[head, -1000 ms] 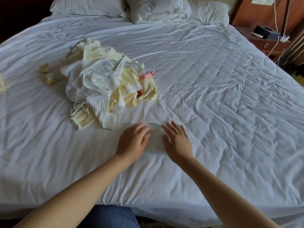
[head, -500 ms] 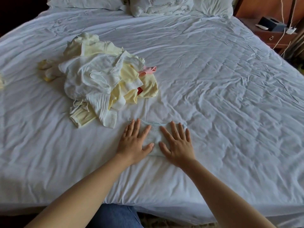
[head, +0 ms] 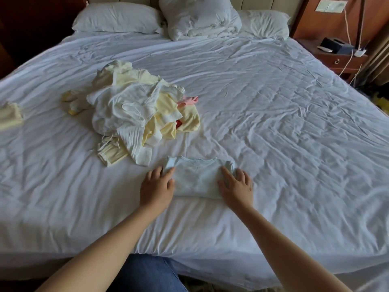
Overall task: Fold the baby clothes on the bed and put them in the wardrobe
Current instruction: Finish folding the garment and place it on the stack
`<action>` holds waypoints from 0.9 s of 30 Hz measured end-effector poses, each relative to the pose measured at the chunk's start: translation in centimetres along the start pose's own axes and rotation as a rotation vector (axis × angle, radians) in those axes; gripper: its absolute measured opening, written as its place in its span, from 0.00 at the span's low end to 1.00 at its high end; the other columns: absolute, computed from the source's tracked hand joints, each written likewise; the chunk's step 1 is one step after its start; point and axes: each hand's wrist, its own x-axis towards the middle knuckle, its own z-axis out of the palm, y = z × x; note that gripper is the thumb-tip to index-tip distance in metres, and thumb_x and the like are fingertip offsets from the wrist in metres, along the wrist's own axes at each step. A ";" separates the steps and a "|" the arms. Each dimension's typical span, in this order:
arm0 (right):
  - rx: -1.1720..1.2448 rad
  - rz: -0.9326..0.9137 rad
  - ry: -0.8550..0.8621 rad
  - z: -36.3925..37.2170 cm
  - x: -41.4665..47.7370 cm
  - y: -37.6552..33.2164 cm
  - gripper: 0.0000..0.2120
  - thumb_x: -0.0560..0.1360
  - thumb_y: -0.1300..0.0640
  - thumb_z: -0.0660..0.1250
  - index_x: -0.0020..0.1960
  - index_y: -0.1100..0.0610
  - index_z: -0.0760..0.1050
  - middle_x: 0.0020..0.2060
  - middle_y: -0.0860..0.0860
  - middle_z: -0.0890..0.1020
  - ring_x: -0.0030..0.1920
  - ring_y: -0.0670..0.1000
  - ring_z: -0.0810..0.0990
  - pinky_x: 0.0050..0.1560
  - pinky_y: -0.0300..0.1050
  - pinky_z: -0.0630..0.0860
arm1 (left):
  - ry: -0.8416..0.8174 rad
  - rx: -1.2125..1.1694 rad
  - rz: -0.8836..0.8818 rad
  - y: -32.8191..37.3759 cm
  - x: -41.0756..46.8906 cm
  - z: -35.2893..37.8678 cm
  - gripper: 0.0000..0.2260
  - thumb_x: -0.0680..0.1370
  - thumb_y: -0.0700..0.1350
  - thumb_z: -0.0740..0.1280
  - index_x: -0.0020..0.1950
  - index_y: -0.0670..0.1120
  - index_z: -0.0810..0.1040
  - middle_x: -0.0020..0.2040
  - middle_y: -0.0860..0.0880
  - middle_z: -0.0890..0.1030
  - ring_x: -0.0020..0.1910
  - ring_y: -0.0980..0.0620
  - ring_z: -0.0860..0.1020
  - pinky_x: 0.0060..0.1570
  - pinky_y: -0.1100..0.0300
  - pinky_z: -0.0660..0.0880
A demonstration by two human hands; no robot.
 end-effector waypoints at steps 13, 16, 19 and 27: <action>0.409 0.024 -0.079 -3.7 1.8 -1.1 0.26 0.69 0.66 0.67 0.64 0.48 0.78 0.48 0.51 0.78 0.50 0.52 0.79 0.50 0.40 0.73 | -0.097 -0.633 -0.171 0.7 2.5 -3.0 0.17 0.77 0.35 0.63 0.56 0.54 0.80 0.61 0.47 0.81 0.40 0.65 0.73 0.41 0.73 0.68; 0.507 -0.016 -0.067 -4.5 1.2 -2.5 0.25 0.69 0.67 0.68 0.63 0.47 0.78 0.47 0.52 0.79 0.46 0.50 0.78 0.51 0.46 0.78 | -0.013 -0.728 -0.172 0.2 1.3 -4.7 0.17 0.77 0.32 0.62 0.61 0.46 0.80 0.60 0.41 0.81 0.33 0.66 0.76 0.32 0.74 0.68; 0.604 -0.061 -0.081 -4.7 0.2 -5.0 0.25 0.70 0.67 0.68 0.62 0.46 0.78 0.46 0.54 0.79 0.42 0.50 0.79 0.47 0.49 0.80 | 0.059 -0.803 -0.185 -1.7 0.0 -7.1 0.18 0.76 0.32 0.62 0.61 0.49 0.80 0.60 0.46 0.81 0.43 0.56 0.79 0.36 0.75 0.68; 0.812 -0.240 -0.238 -3.2 -2.6 -15.5 0.23 0.71 0.70 0.70 0.58 0.46 0.77 0.48 0.47 0.80 0.41 0.44 0.79 0.38 0.35 0.78 | 0.198 -0.973 -0.252 -11.5 -4.0 -15.2 0.23 0.74 0.30 0.65 0.57 0.57 0.80 0.36 0.51 0.66 0.32 0.59 0.64 0.31 0.71 0.64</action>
